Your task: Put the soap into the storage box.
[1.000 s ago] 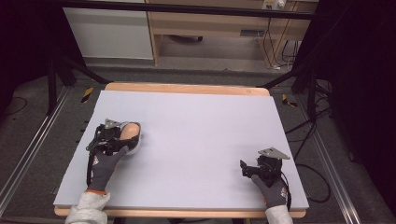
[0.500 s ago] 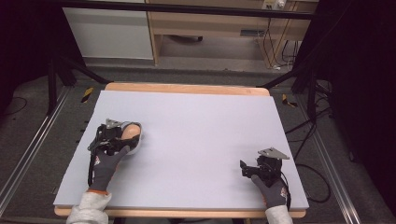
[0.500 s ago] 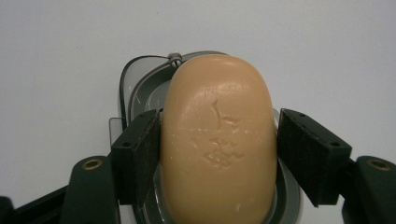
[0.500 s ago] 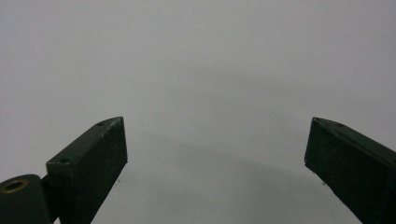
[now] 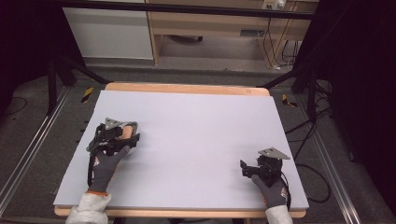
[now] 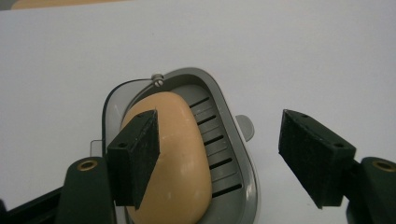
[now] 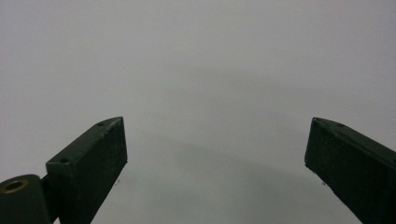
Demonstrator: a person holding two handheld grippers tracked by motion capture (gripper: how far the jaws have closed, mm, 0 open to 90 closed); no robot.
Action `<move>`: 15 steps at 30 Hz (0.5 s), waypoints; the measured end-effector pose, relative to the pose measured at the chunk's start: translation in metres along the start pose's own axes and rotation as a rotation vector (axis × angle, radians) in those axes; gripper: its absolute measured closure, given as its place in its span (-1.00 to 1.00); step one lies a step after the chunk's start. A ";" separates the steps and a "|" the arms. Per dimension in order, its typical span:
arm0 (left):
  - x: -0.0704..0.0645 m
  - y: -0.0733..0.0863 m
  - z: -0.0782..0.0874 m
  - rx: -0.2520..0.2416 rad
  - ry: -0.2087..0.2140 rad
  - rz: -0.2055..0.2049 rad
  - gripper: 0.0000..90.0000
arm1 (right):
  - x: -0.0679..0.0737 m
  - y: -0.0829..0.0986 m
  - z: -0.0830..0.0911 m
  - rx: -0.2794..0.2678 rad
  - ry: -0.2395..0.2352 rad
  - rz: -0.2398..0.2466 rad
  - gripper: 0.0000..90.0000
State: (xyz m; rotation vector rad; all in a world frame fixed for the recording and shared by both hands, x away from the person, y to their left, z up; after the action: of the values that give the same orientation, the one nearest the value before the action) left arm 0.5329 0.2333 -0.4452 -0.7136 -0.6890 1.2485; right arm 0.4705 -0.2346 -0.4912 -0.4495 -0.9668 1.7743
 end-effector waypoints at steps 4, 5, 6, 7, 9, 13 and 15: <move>-0.004 -0.002 0.006 -0.023 0.024 0.007 -0.35 | -0.001 0.000 0.000 -0.001 -0.001 0.006 -0.87; -0.005 -0.003 0.009 -0.030 0.034 0.009 -0.35 | -0.001 0.000 0.000 -0.001 0.000 0.006 -0.87; -0.007 -0.003 0.013 -0.037 0.052 0.009 -0.34 | -0.001 0.000 0.000 -0.002 0.000 0.005 -0.87; -0.009 -0.003 0.015 -0.042 0.060 0.007 -0.33 | -0.001 0.000 0.001 -0.002 0.001 0.005 -0.87; -0.013 -0.003 0.020 -0.048 0.082 0.002 -0.32 | -0.001 0.000 0.001 -0.004 0.003 -0.001 -0.87; -0.020 0.001 0.027 -0.051 0.123 -0.007 -0.27 | -0.001 0.000 0.002 -0.007 0.003 -0.004 -0.87; -0.024 0.005 0.029 -0.048 0.138 -0.018 -0.26 | -0.002 0.000 0.002 -0.009 0.008 -0.001 -0.87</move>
State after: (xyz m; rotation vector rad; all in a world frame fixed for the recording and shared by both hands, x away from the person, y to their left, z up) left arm 0.5025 0.2136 -0.4337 -0.8236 -0.6128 1.1575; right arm 0.4698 -0.2372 -0.4901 -0.4615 -0.9693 1.7670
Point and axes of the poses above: each handheld gripper's, and its own axes: z roughly backward along the jaws, y roughly out of its underside, x roughly to its left, the point moved 4 cm from there along -z, roughly forward along the jaws, and after that the axes turned 11 degrees about -y, right-handed, at the moved point
